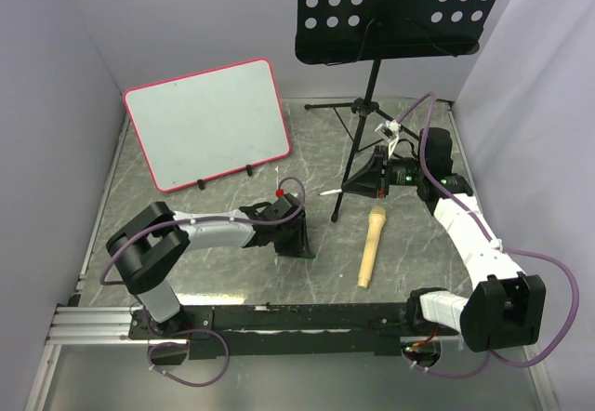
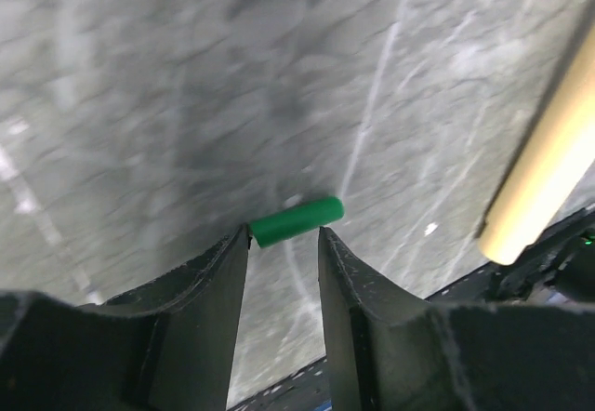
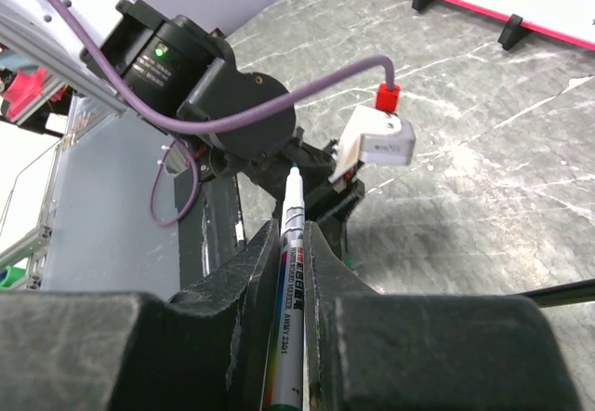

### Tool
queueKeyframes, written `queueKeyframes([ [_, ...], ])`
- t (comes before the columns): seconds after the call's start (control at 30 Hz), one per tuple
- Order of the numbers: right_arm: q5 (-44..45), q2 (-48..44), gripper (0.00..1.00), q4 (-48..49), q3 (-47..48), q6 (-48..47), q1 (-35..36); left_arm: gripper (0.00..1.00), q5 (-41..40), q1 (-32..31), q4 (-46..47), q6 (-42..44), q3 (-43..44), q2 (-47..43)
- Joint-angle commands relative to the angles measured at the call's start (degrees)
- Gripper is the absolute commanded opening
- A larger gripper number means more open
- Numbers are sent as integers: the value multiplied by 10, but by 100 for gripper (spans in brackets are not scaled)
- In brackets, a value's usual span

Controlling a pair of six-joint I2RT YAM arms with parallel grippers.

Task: Write a sentence on the whiteboard
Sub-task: Adjust the pen cap at the center of the board.

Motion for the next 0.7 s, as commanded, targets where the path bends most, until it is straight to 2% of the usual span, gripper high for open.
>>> queueKeyframes([
  [0.0,-18,-17,0,28,8,-5,-5,41,20,-8,34,-11,37,29],
  [0.27,-20,-19,0,29,7,-5,-9,40,61,-17,63,-6,97,91],
  [0.37,-21,-20,0,30,7,-5,-11,40,47,-18,59,-6,95,86],
  [0.53,-22,-17,0,30,7,-5,-12,44,-21,-17,50,-1,64,21],
  [0.67,-21,-19,0,31,7,-5,-13,56,-46,-17,51,-4,5,-49],
])
